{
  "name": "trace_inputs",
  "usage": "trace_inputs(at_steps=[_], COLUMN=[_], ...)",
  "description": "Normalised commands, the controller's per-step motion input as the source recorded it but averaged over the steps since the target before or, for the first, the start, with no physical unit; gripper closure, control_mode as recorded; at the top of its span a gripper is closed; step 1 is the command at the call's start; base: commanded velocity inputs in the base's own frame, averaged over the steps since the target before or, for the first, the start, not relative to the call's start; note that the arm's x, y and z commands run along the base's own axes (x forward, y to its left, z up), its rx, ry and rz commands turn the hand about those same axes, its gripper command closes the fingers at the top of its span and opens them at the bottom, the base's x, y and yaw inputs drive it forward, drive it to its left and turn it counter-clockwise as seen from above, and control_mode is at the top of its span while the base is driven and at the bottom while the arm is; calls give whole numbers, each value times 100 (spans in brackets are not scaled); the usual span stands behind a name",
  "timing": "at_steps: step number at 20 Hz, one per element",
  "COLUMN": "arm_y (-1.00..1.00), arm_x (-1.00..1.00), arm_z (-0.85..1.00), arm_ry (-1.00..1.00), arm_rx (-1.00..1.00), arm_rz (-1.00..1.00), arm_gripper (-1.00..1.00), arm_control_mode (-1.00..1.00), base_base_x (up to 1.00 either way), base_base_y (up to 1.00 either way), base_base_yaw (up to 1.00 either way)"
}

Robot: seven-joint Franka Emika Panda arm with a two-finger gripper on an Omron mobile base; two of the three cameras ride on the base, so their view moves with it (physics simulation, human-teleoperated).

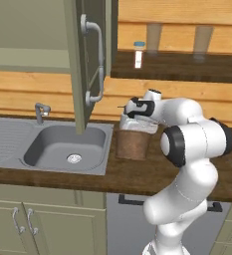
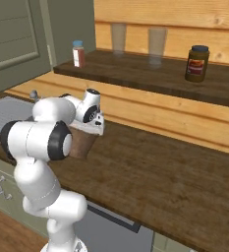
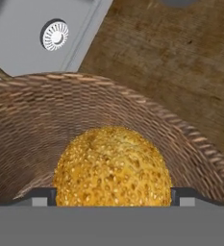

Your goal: Open the cabinet, pick up the bread from the cabinet and place it in the basket. Then move the basket to the dining counter.

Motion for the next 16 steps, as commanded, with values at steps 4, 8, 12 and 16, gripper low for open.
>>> trace_inputs(at_steps=[4,8,12,16], arm_y=[0,0,1,3], arm_x=[-36,-30,-3,-6], arm_z=[-1,-1,-11,-6], arm_ry=[0,0,0,0], arm_rx=[0,0,-1,-1], arm_rz=[0,0,0,0], arm_gripper=[-100,-100,-100,-100], arm_control_mode=[-100,-100,-100,-100], base_base_x=[0,0,0,0], base_base_y=[0,0,0,0], base_base_yaw=[0,0,0,0])
